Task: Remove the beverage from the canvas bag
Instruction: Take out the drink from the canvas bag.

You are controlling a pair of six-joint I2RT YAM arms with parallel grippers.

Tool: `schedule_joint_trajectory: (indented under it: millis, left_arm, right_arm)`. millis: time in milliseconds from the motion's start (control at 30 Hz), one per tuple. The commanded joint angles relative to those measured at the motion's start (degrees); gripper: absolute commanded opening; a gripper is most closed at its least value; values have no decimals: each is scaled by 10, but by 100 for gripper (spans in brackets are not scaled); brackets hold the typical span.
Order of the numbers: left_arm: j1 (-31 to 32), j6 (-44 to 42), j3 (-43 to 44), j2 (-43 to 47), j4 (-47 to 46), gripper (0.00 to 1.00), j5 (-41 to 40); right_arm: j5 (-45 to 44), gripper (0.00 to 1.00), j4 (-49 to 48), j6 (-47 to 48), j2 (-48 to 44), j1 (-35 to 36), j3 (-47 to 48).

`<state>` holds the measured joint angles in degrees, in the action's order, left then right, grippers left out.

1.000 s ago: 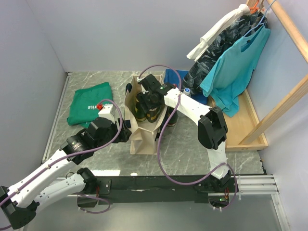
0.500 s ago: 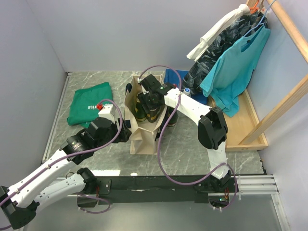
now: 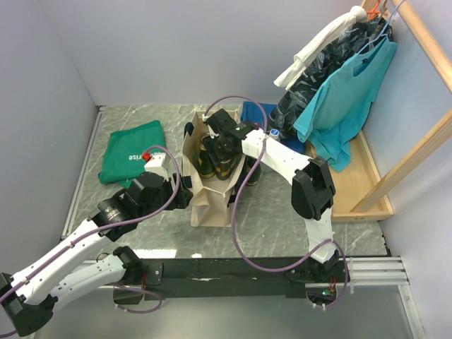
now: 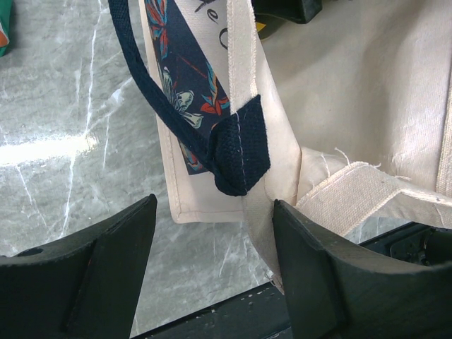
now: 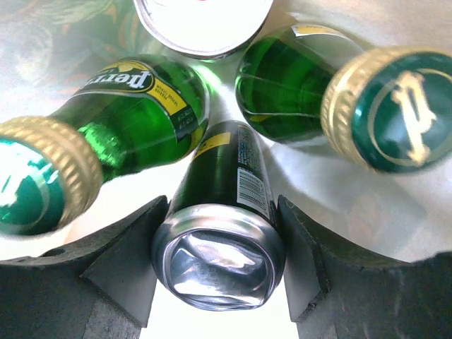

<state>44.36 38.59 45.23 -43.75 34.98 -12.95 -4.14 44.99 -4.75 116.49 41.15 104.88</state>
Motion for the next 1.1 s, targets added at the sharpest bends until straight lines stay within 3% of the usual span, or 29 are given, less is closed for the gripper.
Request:
schedule_joint_trajectory:
  millis: [0,767,1067]
  left_arm:
    - [5,-9,8,2,11,72,6]
    - [5,-9,6,14,7,72,6]
    - [5,-8,7,9,10,73,4]
  right_arm:
    - [-26,0,-9,-1,-75,5,30]
    - [-75,0,12,2,-90,30,143]
    - [-84,0,-8,1,-126,48,129]
